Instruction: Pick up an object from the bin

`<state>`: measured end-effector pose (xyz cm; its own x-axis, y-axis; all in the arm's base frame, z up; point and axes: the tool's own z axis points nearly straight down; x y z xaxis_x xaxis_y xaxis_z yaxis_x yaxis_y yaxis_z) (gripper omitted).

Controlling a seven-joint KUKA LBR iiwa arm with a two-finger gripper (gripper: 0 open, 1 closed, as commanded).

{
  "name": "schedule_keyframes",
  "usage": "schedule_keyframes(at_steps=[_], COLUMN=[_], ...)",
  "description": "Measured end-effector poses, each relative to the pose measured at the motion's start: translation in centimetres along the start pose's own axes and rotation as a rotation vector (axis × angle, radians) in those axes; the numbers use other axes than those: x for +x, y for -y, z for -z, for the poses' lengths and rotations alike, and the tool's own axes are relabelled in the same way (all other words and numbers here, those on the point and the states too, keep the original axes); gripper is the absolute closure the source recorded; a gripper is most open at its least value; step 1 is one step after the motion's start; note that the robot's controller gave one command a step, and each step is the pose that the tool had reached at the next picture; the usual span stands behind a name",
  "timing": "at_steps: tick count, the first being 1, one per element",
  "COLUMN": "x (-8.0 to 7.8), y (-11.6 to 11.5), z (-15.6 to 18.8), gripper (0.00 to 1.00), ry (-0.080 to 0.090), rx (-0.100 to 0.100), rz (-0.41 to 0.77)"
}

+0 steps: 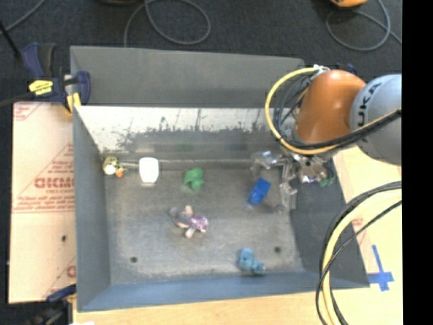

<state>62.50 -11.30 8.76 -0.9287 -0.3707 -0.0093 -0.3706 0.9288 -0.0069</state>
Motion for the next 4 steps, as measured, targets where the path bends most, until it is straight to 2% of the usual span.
schedule_keyframes(at_steps=[1,3,4], x=[-1.3,-1.2,-0.9], y=[0.0,-0.1,-0.2], z=[-1.3,-0.9,1.0], gripper=[1.0,1.0,1.0], ry=[0.011,0.009,0.002], rx=[0.013,0.011,0.004], rz=[0.398,0.397,0.396])
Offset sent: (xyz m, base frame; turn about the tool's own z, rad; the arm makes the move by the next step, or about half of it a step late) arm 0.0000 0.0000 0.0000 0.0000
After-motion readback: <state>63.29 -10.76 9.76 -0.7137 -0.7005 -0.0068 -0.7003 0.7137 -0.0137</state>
